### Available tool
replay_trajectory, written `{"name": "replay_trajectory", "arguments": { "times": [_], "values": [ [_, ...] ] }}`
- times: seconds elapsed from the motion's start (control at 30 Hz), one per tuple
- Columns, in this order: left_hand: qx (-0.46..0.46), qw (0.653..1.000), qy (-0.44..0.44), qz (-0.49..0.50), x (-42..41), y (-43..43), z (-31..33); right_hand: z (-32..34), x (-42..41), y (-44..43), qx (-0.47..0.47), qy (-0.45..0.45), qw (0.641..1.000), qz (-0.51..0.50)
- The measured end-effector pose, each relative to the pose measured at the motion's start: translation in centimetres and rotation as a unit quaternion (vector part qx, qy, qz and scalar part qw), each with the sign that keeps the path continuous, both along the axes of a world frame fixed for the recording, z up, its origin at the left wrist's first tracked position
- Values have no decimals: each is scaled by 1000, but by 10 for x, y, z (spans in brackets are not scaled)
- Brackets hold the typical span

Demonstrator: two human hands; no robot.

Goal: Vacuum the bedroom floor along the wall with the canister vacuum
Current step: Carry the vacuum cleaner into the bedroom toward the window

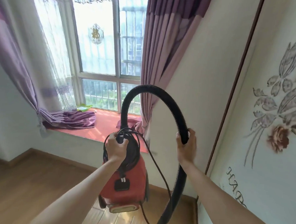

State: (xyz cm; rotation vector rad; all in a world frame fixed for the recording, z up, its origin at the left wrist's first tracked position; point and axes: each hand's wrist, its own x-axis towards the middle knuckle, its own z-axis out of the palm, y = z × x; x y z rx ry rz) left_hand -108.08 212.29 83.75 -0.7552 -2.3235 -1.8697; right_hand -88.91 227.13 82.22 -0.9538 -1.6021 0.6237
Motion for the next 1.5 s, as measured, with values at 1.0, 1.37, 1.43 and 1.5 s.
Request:
{"name": "replay_trajectory", "arguments": {
  "times": [1.0,1.37,1.43,1.5],
  "values": [
    [-14,968,23,250,-407,-5,-1,-20,-516,66,-88,15,968,233],
    [-15,927,-25,375,-504,-61,-17,-30,-660,20,-84,3,930,359],
    [-13,916,-29,400,-524,-72,-18,-31,-694,10,-89,5,920,381],
    [-12,904,-29,427,-544,-84,-17,-32,-726,-2,-98,5,910,403]
  ]
}}
